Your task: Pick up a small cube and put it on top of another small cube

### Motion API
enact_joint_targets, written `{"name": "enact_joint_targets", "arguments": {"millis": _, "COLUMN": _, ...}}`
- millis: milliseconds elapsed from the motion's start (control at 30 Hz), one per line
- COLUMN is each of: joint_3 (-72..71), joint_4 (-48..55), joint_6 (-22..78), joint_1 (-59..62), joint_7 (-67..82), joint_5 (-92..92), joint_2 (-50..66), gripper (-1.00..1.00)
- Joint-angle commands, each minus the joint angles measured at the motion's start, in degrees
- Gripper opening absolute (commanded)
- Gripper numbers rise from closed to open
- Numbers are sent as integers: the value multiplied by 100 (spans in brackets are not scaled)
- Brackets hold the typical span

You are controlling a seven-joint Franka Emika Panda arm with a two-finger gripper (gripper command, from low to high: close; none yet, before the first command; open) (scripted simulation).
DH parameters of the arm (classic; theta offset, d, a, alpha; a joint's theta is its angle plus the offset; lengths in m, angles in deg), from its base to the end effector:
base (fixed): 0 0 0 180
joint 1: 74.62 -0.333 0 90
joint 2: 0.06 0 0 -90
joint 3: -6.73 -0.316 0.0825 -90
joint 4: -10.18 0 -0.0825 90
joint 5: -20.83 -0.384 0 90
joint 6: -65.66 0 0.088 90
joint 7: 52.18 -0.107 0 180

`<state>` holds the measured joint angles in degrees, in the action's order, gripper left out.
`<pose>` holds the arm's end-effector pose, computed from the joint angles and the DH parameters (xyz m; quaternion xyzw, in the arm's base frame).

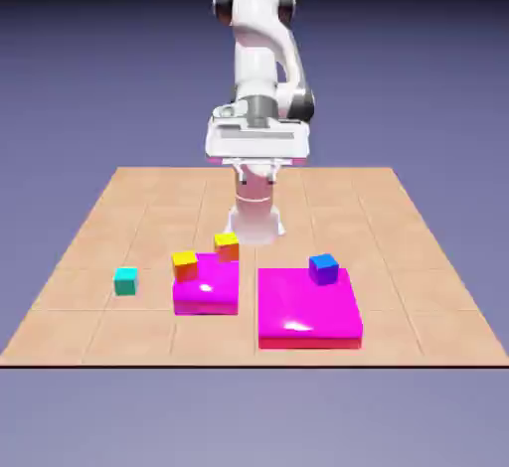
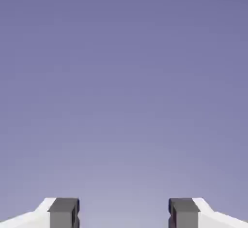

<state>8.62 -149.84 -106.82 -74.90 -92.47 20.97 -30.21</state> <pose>0.3973 -0.0111 0.4456 -0.8701 0.3330 -0.3401 0.1278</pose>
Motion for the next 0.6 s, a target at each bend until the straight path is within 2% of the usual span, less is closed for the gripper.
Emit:
{"name": "enact_joint_targets", "arguments": {"millis": 0, "joint_3": 157, "joint_4": 81, "joint_6": 127, "joint_1": 33, "joint_7": 180, "joint_5": 11, "joint_2": 208, "gripper": 0}}
{"name": "enact_joint_targets", "arguments": {"millis": 567, "joint_3": 2825, "joint_4": 1460, "joint_6": 2279, "joint_1": 600, "joint_7": 3237, "joint_5": 201, "joint_2": 3738, "gripper": 0}}
